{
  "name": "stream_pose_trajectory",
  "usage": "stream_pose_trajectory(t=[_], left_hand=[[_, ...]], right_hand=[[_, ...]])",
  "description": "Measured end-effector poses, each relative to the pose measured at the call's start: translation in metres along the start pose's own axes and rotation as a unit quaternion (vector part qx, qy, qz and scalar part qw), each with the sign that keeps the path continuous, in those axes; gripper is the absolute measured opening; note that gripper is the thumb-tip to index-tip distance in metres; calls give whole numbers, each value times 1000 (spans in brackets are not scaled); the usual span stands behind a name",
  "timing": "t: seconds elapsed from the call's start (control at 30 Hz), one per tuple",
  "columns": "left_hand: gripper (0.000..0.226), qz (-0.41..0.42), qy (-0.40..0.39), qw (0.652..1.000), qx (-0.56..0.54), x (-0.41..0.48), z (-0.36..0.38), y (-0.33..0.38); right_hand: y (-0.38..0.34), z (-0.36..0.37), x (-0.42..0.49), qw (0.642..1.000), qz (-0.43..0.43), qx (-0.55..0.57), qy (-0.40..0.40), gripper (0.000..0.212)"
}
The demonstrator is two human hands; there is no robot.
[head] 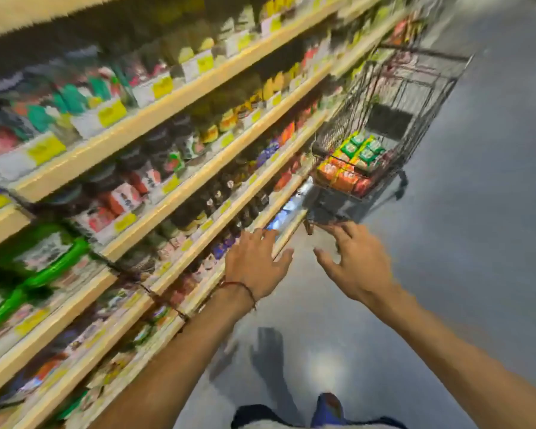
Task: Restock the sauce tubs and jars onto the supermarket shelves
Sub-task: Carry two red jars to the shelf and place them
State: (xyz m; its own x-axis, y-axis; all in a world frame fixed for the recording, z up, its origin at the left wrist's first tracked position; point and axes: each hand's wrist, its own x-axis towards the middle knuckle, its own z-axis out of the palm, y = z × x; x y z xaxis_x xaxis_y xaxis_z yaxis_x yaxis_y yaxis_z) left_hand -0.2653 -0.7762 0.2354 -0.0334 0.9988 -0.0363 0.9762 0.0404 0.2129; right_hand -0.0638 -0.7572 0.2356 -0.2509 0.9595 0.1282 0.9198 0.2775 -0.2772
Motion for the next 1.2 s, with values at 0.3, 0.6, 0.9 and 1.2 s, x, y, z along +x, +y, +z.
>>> stream_pose_trajectory(t=[0.3, 0.6, 0.9, 1.2], left_hand=[[55, 57, -56, 997, 12, 166, 41, 124], [62, 87, -62, 994, -8, 390, 60, 219], [81, 67, -93, 991, -69, 563, 96, 290], [58, -34, -148, 985, -87, 715, 154, 367]], right_hand=[[163, -17, 97, 996, 80, 32, -13, 53], [299, -34, 282, 995, 97, 1, -18, 54], [420, -25, 427, 988, 141, 47, -39, 53], [564, -5, 585, 986, 96, 114, -71, 42]])
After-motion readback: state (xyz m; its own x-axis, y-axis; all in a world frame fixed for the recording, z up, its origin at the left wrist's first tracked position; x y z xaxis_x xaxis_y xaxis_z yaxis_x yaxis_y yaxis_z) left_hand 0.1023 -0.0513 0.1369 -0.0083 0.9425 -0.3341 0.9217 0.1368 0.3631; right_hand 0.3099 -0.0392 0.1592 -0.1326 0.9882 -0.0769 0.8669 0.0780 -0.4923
